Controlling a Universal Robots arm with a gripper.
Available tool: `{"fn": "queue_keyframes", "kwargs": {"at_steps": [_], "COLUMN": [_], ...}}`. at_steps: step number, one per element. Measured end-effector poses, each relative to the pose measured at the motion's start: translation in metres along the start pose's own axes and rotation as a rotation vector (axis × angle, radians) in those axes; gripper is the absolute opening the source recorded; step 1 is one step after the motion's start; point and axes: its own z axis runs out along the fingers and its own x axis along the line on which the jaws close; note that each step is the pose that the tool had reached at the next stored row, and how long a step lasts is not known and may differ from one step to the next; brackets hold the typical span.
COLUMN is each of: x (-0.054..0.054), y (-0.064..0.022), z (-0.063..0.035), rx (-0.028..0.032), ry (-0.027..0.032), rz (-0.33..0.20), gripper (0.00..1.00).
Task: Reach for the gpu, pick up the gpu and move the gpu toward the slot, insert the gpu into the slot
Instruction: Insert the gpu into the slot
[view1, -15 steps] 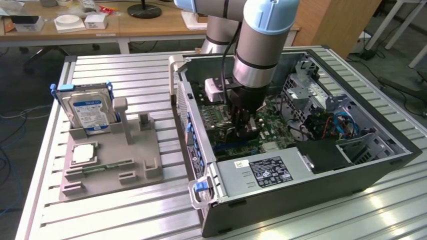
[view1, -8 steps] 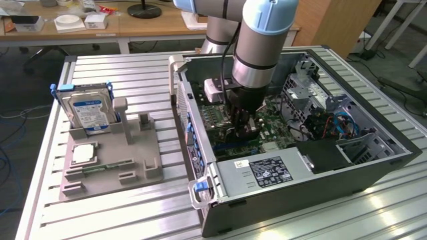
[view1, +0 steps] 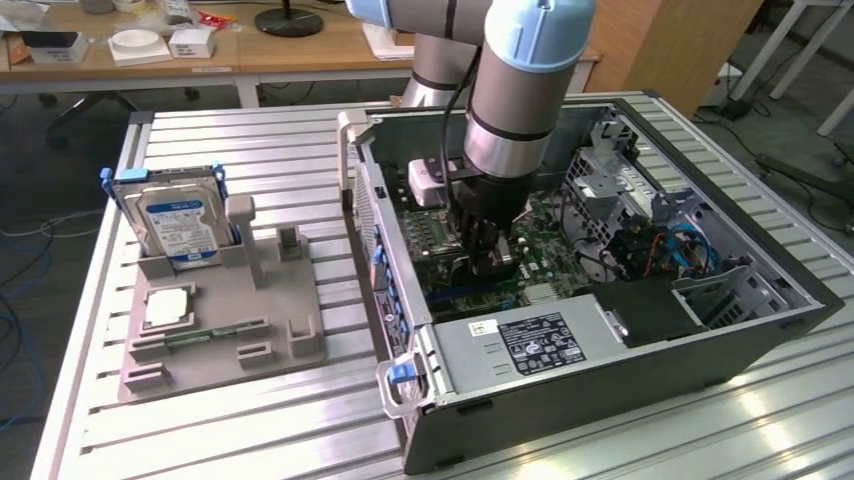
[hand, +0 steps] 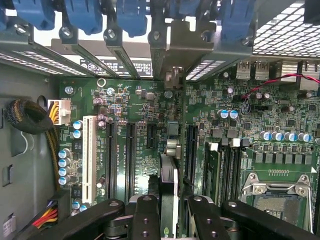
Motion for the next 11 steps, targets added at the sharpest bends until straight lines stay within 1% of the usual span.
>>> {"fn": "queue_keyframes", "kwargs": {"at_steps": [7, 11], "x": [0.0000, 0.0000], "y": [0.0000, 0.0008], "z": [0.0000, 0.0003], "rx": [-0.0001, 0.0016], "ry": [-0.0001, 0.0000], "rz": [0.000, 0.000], "gripper": [0.27, 0.27]}}
